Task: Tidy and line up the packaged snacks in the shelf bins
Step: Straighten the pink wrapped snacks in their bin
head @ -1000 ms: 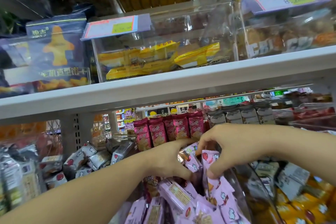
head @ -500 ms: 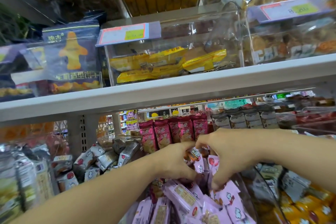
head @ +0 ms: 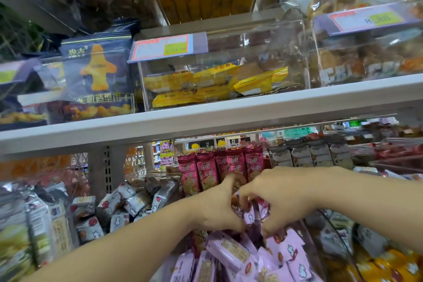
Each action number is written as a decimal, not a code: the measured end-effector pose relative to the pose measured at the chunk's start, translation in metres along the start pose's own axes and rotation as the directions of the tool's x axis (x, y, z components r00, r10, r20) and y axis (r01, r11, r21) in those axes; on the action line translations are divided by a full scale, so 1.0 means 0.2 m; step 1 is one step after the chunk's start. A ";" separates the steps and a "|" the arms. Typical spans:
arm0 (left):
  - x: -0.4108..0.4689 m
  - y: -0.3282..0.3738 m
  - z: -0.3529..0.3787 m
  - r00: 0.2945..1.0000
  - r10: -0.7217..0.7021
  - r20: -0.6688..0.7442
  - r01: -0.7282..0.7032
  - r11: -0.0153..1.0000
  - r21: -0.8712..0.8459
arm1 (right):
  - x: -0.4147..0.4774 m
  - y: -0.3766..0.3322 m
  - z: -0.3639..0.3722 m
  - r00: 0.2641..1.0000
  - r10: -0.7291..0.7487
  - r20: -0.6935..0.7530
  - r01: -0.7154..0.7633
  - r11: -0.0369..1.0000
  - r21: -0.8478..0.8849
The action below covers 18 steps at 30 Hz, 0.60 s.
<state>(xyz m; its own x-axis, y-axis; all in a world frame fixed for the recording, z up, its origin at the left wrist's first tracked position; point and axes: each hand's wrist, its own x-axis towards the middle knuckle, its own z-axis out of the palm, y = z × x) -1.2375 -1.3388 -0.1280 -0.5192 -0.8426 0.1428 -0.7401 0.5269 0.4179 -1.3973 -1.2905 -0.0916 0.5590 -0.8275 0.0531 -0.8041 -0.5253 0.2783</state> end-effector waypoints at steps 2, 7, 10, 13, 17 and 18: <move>-0.01 -0.01 -0.01 0.998 -0.050 0.038 0.053 0.995 -0.079 | 0.00 0.00 -0.01 0.999 -0.022 0.044 0.022 1.000 -0.001; -0.04 -0.01 -0.04 0.987 -0.057 0.150 0.097 0.957 -0.273 | 0.00 0.00 -0.02 0.988 -0.026 0.153 0.020 0.999 0.041; -0.06 -0.02 -0.05 0.983 -0.047 0.178 0.086 0.971 -0.222 | 0.00 -0.01 -0.02 0.978 -0.041 0.206 0.037 0.999 0.022; -0.07 -0.03 -0.07 0.982 -0.030 0.186 0.044 0.996 -0.074 | 0.01 -0.01 -0.01 0.974 -0.046 0.222 0.039 0.999 0.035; -0.09 -0.02 -0.08 0.990 -0.011 0.138 -0.011 0.987 0.159 | 0.02 0.00 -0.02 0.974 -0.040 0.225 0.033 0.999 0.033; -0.09 -0.02 -0.07 0.993 0.002 0.118 -0.023 0.983 0.183 | 0.02 0.00 -0.02 0.976 -0.040 0.213 0.037 0.999 0.019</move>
<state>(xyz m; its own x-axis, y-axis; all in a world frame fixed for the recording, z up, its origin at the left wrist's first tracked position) -1.2198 -1.3276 -0.1200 -0.5670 -0.8229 0.0370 -0.7935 0.5578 0.2435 -1.3940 -1.2929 -0.0886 0.5351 -0.8288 -0.1636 -0.7864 -0.5594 0.2619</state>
